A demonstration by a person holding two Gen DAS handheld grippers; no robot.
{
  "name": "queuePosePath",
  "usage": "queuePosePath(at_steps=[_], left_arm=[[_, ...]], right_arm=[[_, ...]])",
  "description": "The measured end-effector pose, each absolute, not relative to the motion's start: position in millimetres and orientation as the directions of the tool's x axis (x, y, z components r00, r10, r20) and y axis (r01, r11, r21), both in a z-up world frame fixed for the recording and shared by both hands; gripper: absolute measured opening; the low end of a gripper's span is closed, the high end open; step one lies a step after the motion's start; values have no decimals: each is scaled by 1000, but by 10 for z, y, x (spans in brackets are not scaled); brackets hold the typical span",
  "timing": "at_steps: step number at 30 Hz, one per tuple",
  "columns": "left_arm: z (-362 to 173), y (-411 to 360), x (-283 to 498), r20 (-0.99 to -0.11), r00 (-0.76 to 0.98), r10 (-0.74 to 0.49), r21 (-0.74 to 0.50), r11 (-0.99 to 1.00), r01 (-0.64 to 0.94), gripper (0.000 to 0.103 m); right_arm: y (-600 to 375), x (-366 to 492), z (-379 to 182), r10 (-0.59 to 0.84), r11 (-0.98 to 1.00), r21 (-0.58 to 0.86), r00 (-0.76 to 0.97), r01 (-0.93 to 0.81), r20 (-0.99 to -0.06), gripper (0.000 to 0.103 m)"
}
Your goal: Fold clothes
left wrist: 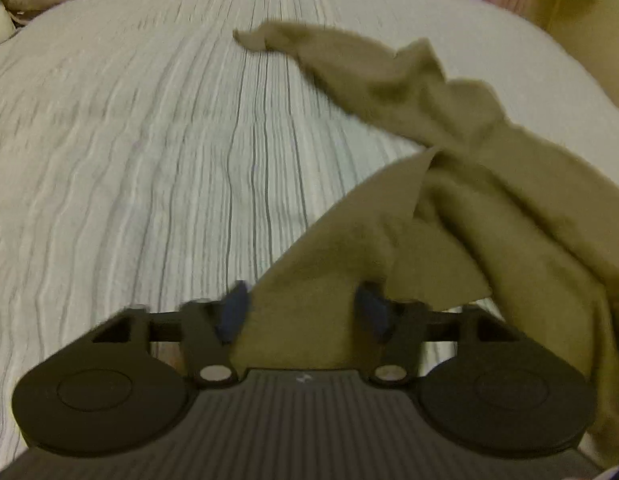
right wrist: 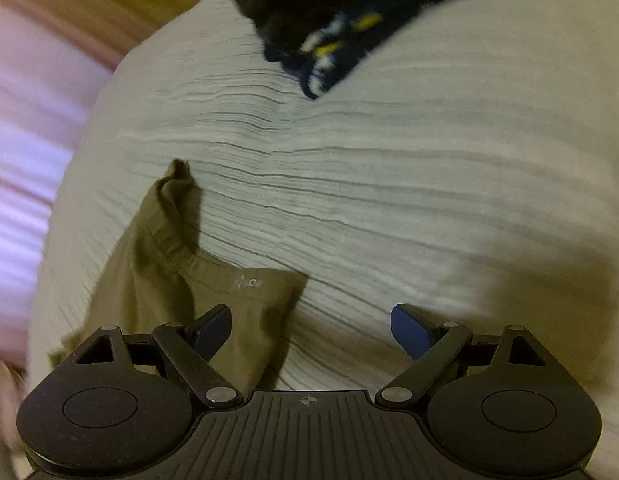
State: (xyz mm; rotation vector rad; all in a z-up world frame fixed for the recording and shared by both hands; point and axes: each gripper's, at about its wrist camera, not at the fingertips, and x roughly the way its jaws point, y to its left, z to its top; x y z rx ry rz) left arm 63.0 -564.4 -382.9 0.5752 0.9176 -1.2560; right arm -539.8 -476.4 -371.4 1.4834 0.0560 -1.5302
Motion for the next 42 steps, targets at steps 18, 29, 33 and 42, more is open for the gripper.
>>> queuePosePath(at_steps=[18,29,33,42], left_arm=[[-1892,-3885,2196,-786,146,-601,-305,583,753,2],[-3006,-3000,2236,-943,191,-274,-124,818,562,32],[-2909,-2689,2235,-920,220,-324,-179,847,500,37],[-3155,-2826,2161,-887,109,-449,-334,786,520,30]], right_arm=[[-4686,-5215,-2903,-604,-284,604,350,744,-716,2],[-4274,-5077,-3422,-363,-378,446,313,811,-877,4],[-4214,-5069,-3434,-370,-395,439,297,807,-880,74],[-4401,-4809,-3518,-396,-400,441,283,803,-874,76]])
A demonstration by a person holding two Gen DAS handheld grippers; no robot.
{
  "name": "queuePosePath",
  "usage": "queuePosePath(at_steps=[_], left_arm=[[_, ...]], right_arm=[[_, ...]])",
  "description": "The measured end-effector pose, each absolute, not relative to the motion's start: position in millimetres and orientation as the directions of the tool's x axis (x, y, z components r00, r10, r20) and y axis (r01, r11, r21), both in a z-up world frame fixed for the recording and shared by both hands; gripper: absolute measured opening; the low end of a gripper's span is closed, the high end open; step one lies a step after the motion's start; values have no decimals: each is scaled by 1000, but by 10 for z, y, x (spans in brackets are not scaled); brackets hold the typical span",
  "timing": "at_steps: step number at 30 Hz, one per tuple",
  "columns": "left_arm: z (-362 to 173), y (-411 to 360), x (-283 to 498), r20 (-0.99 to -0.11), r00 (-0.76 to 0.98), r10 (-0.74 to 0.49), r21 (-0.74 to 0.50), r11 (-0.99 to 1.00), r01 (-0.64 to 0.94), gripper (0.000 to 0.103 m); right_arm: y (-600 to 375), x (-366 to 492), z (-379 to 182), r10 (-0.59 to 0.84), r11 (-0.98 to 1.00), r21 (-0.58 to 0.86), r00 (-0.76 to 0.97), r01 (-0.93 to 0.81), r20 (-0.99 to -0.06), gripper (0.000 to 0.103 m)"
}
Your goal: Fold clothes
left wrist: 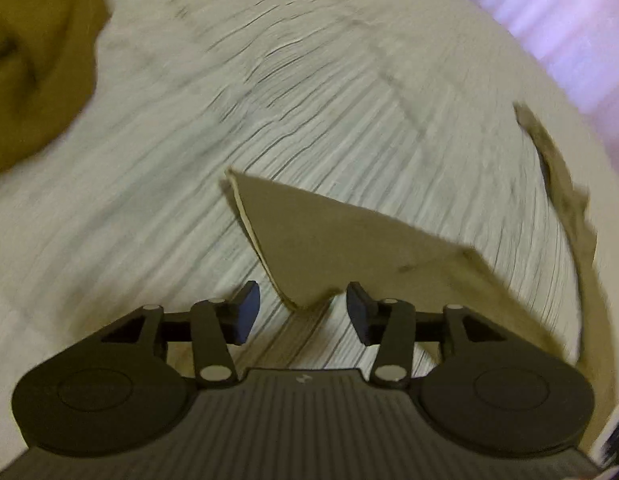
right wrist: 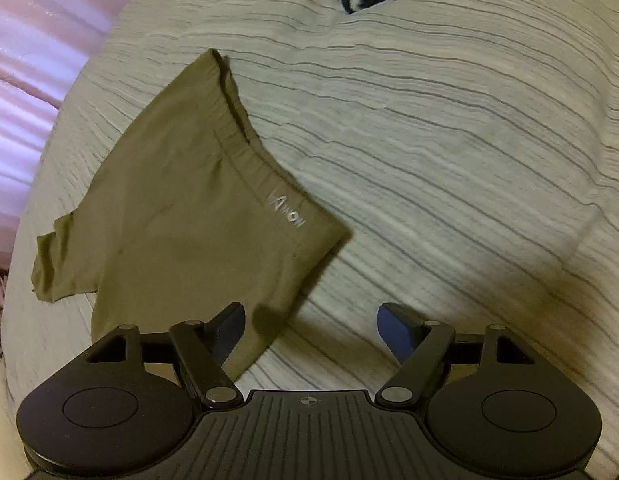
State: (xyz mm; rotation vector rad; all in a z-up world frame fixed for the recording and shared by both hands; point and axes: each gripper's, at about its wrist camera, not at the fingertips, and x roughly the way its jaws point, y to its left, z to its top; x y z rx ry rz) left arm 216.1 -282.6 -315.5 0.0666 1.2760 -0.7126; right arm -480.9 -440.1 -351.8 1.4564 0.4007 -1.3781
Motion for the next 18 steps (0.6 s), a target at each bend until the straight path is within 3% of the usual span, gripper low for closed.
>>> queuePosePath(at_steps=[1,3,6,8,11,15,18], left_arm=[[-3220,-2816,2198,-883,95,-460,-362,796,485,1],[-3265,-2887,2291,-880,72,-469,-386,796,466,0],[-3122,-3038,2502,-840,84,-536,-443,766,466,0],[-2923,-3117,2720,-783,167,-599,-486,758,436,0],[-2716,-3194,3032,-742,311,-594,-491,797,351,5],[-2744,-3201,3054,-785,293,-545,-433,822,369,23],[-2960,-3043,2869,-826,192,-530,-459,829,319,26]], right_arm=[[-4409,-4778,-3521,-394,-398,434,276,809,-877,76],[-4434,-4717,-3527,-386,-397,414,260,819,-885,76],[-4465,-4694,-3504,-387,-413,406,247,815,-888,76],[-4481,-4675,-3472,-395,-424,401,232,812,-889,76],[-4504,-4635,-3464,-403,-444,395,214,804,-890,76],[-4487,-4605,-3490,-420,-473,394,192,788,-887,76],[-4439,-4623,-3512,-441,-495,408,183,767,-879,76]])
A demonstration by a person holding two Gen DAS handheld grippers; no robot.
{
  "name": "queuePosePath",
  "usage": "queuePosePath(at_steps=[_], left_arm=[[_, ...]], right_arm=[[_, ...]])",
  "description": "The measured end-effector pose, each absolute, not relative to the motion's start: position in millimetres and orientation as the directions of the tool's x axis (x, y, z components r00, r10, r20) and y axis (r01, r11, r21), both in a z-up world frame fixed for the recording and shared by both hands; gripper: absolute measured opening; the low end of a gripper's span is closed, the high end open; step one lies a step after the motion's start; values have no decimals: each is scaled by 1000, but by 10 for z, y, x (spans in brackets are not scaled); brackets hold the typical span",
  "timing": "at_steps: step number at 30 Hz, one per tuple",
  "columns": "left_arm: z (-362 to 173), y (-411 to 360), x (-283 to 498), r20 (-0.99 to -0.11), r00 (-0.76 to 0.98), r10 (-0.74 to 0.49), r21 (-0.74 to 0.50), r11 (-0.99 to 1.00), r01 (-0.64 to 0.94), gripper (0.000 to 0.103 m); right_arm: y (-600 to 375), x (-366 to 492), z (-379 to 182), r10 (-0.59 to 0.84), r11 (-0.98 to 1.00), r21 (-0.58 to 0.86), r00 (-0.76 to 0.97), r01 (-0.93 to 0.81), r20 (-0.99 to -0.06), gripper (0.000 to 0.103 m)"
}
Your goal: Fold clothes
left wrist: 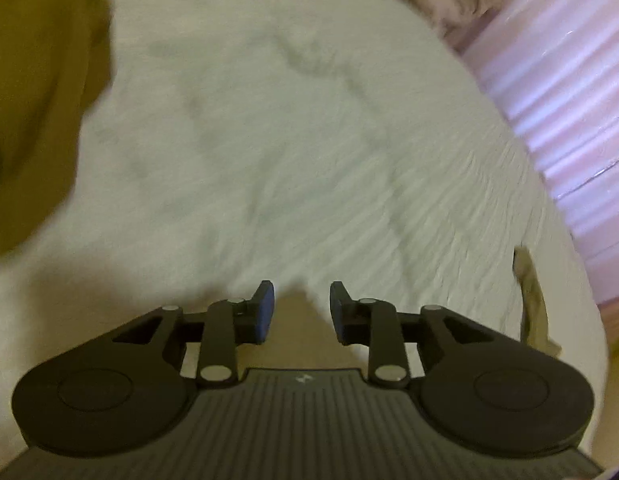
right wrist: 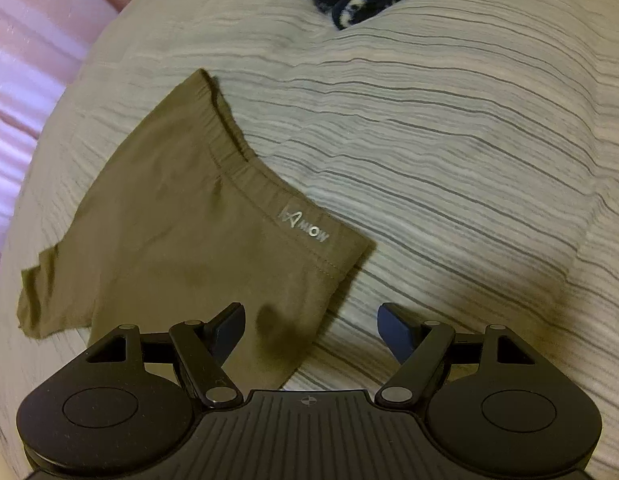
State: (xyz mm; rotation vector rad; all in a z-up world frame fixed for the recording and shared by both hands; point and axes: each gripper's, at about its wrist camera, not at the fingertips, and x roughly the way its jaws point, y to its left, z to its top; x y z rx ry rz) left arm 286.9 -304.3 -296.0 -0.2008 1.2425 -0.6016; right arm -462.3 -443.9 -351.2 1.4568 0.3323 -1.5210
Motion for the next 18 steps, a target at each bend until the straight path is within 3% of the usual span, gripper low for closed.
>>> queuePosePath(at_steps=[6,8,9,18], left_arm=[[-3389,-2862,2595,-851,156,-502,-464,857,224,29],[-3414,-2911,2610,-848,188,-495,-449,860,241,23],[-3407,-2950,2626,-849,196,-491,-437,861,261,1],[-3458,-3108,2646,-862,209,-461,-373,858,354,0]], right_arm=[[-4334,-4750,-3481,-480,-512,452,193,731,-856,76],[-4312,-4811,-3481,-502,-514,475,199,714,-842,76],[-4301,-4843,-3483,-514,-515,488,202,705,-834,76],[-4349,-5084,-3680,-610,-510,625,265,591,-747,73]])
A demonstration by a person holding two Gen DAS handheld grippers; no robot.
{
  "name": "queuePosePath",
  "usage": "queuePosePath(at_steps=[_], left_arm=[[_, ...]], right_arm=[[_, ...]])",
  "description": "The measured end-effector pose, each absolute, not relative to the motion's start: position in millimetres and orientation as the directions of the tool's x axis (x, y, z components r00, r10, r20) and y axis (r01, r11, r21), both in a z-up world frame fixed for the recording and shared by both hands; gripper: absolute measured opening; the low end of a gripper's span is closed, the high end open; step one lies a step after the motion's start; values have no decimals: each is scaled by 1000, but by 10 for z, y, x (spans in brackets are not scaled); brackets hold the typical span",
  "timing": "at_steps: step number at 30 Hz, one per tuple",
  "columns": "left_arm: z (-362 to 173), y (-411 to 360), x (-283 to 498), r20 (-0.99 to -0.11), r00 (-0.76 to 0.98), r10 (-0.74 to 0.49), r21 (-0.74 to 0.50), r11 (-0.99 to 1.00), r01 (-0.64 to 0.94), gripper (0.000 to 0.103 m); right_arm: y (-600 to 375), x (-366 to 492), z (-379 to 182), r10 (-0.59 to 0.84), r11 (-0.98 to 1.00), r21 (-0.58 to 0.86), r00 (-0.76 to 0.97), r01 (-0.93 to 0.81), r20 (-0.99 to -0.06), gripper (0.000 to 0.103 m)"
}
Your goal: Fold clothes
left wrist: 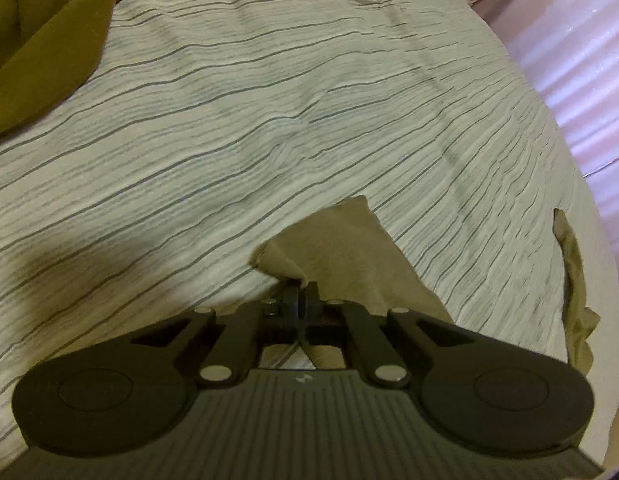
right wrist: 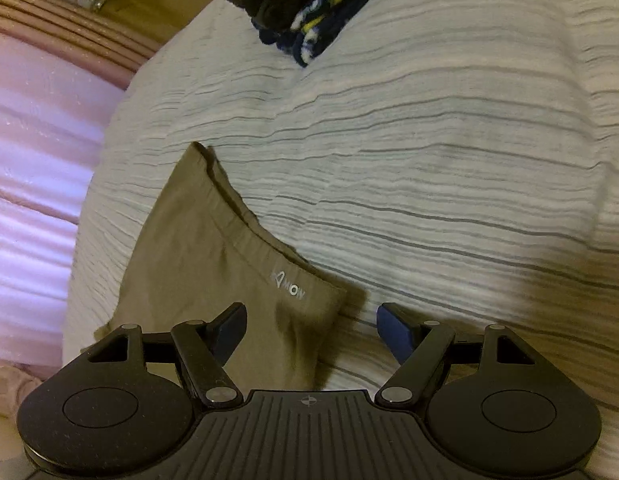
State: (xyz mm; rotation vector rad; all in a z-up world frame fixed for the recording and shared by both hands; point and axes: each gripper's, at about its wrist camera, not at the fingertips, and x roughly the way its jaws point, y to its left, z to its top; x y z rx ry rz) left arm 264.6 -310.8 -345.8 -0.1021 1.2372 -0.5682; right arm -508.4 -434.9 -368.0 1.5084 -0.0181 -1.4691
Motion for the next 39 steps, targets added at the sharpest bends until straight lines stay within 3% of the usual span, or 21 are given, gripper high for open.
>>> queuePosePath(at_steps=[1,2,3,5,15,22,29,31,35,39], left_arm=[[-3443,-3133,2624,-864,215,-456,-358,856,374,0],[-3417,-3152,2604,-865,223,-450,-341,852,398,0],[-3368,-3159,2592,-865,233,-446,-320,845,428,0],[-3246,-3150,2585,-859,256,-443,-283,828,483,0],[-2575,-2379,2410,-818,319,-479,-233,783,577,0],[-2816,-1660,2101,-859,314,-405,-187,818,543,0],[-3219,-1586,1925,-908,301,-290,-80,828,556,5],[-3222,-1589,1901,-911,312,-268,-59,835,547,9],[-3046,-1509,1920,-898,366,-244,-34,868,495,9],[-2846,-1678,1918,-876,392,-281,-51,862,505,9]], right_arm=[[-4380,-5077,-3693,-609,-498,628,274,598,-744,38],[-4411,-5070,-3704,-608,-487,629,282,605,-742,16],[-4440,-5068,-3701,-595,-481,622,291,617,-749,9],[-4478,-5070,-3610,-588,-443,601,290,665,-755,7],[-4340,-5340,-2816,-597,-289,565,315,773,-737,6],[-3971,-5575,-2873,-528,-334,502,283,798,-801,6],[-3670,-5659,-3241,-398,-412,453,292,791,-870,9],[-3711,-5634,-3314,-327,-429,380,251,820,-911,55],[-3744,-5650,-3100,-375,-423,250,83,871,-923,60],[-3849,-5730,-2972,-436,-433,276,69,858,-897,60]])
